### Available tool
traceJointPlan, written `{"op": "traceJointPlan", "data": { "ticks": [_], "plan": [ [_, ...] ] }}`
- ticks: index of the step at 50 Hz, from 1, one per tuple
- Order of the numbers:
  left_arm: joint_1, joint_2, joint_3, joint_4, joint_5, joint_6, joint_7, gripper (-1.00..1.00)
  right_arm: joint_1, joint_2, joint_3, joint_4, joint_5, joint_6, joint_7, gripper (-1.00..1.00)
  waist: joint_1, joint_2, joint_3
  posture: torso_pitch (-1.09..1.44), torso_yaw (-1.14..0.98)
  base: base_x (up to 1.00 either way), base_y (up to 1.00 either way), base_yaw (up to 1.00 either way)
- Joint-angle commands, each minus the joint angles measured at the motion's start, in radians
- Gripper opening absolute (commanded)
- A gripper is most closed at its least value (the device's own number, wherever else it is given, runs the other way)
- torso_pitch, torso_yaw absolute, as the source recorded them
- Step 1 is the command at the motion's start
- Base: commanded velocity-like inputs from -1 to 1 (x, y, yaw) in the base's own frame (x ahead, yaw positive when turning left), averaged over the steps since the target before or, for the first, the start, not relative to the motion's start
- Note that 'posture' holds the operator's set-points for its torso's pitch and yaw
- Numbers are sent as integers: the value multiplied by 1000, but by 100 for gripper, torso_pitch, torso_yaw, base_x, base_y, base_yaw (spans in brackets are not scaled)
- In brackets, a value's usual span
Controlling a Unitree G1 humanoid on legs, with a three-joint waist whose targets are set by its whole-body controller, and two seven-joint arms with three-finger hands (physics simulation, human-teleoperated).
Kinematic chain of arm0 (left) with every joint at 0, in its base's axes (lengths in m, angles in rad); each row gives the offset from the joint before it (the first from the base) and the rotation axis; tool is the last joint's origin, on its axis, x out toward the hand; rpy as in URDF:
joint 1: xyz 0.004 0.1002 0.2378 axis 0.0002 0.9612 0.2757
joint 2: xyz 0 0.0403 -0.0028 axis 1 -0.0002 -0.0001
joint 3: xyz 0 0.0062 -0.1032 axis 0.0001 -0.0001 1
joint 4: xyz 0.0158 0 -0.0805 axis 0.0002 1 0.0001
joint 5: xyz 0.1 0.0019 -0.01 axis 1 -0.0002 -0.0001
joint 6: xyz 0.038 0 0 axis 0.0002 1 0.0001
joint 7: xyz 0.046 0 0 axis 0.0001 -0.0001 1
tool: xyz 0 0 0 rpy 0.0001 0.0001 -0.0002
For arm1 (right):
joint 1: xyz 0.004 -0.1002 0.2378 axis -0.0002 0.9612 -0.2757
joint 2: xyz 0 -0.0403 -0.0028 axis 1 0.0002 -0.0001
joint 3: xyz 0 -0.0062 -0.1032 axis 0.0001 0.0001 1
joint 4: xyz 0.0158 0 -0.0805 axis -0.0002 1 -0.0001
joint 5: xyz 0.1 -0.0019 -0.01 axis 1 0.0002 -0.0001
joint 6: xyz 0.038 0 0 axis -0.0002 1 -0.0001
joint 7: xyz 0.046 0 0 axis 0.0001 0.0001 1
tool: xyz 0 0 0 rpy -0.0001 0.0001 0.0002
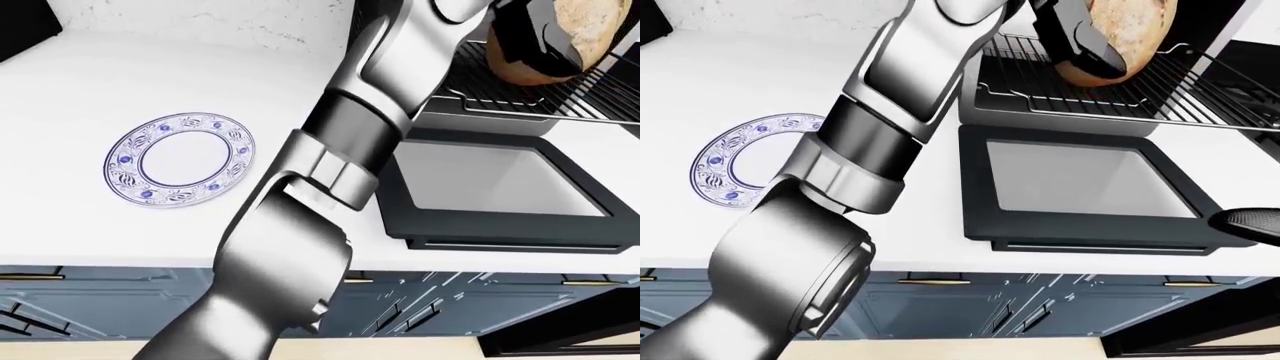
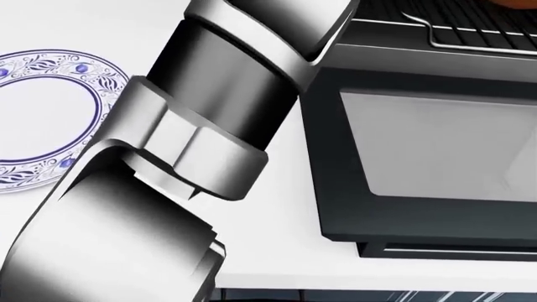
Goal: Place the bread on the top rack of the toaster oven.
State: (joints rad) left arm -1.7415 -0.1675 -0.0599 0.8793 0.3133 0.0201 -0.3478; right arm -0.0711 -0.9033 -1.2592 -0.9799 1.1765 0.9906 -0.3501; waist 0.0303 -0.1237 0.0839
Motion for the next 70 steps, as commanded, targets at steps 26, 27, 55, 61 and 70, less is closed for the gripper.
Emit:
{"op": "traceJointPlan", "data": {
  "ticks": [26, 27, 55, 61, 70],
  "plan": [
    [-43, 19, 16, -25, 4, -24, 9, 49, -6, -24, -8, 5, 0, -24, -19, 100, 0, -9, -21, 0, 0, 0, 0, 0],
    [-41, 18, 16, -26, 3, -23, 8, 47, -8, -23, 0, 5, -4, -25, -21, 100, 0, -9, -21, 0, 0, 0, 0, 0],
    [60, 212, 71, -583, -100, 405, 15, 33, -43, -19, 71, 1, -35, -22, -32, 100, -6, 12, -12, 0, 0, 0, 0, 0],
    [148, 278, 87, -772, -109, 564, 28, 39, -60, -34, 73, 7, -21, -13, -44, 100, -7, 17, -13, 0, 0, 0, 0, 0],
    [349, 375, 118, -1006, -122, 697, 47, 100, -73, -92, 64, 35, 25, -7, -79, 100, -10, 27, -12, 0, 0, 0, 0, 0]
  ]
}}
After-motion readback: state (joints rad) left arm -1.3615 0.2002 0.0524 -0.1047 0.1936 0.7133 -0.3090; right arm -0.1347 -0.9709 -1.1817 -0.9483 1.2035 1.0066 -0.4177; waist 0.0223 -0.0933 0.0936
